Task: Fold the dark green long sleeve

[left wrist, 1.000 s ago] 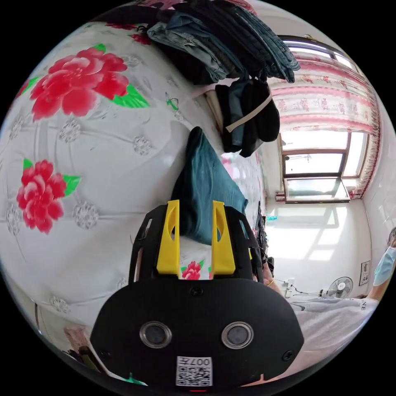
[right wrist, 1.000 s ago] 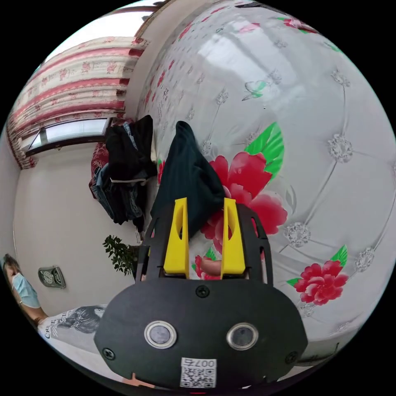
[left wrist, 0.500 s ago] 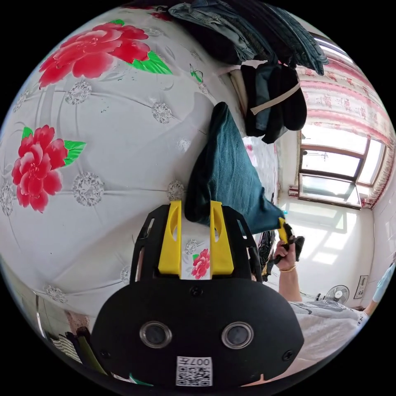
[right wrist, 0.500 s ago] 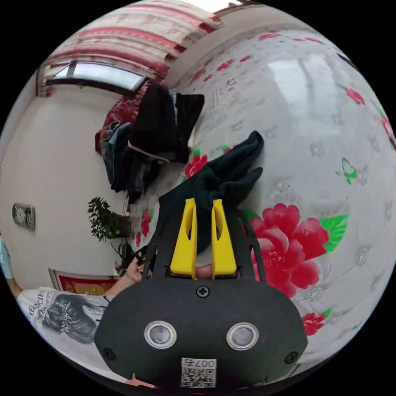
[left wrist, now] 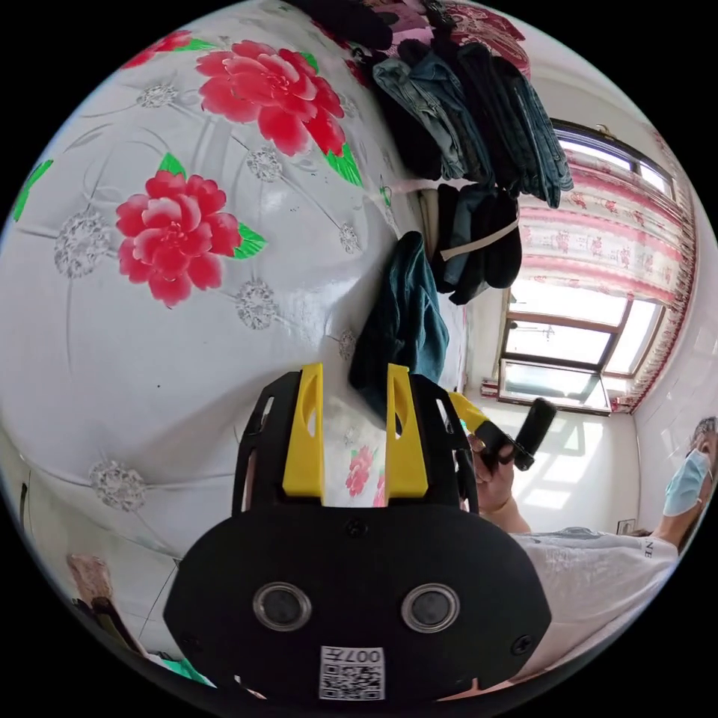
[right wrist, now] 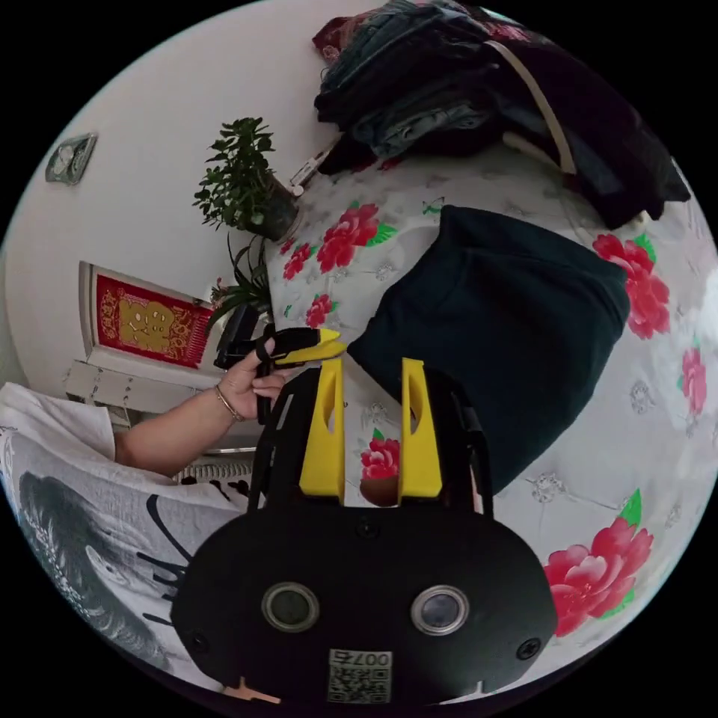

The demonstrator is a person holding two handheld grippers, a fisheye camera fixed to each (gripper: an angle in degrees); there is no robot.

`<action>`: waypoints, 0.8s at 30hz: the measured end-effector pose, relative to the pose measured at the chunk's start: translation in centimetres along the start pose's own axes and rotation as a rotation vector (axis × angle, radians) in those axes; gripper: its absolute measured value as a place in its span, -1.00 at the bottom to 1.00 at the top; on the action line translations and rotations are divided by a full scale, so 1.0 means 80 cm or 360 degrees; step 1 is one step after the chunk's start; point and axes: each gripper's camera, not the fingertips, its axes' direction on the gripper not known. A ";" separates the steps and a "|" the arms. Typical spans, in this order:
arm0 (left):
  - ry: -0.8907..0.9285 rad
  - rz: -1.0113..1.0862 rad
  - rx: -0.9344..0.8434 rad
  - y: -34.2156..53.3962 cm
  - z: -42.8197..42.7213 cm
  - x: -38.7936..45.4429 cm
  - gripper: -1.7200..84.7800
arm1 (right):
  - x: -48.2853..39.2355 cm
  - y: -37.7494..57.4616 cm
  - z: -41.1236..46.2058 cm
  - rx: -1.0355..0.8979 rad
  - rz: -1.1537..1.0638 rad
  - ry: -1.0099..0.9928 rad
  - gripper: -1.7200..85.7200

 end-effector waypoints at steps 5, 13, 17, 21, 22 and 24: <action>0.0115 0.0119 -0.0156 -0.015 0.033 -0.015 -0.60 | 0.125 0.048 -0.072 0.0277 0.0547 -0.0075 -0.69; 0.0215 0.0362 -0.0401 -0.047 0.115 -0.004 -0.53 | 0.190 0.075 -0.035 0.0311 0.0828 -0.0434 -0.71; 0.0004 0.0427 -0.0516 -0.044 0.140 -0.003 -0.72 | 0.199 0.067 -0.016 0.0200 0.0891 -0.0594 -0.76; 0.0010 0.0565 -0.0528 -0.023 0.140 0.047 -0.74 | 0.167 0.065 -0.052 0.0211 0.0771 -0.0656 -0.82; 0.0014 0.0583 -0.0535 -0.020 0.140 0.057 -0.74 | 0.162 0.064 -0.060 0.0218 0.0753 -0.0669 -0.82; 0.0062 0.0660 -0.0522 -0.016 0.143 0.100 -0.75 | 0.142 0.056 -0.101 0.0262 0.0690 -0.0688 -0.84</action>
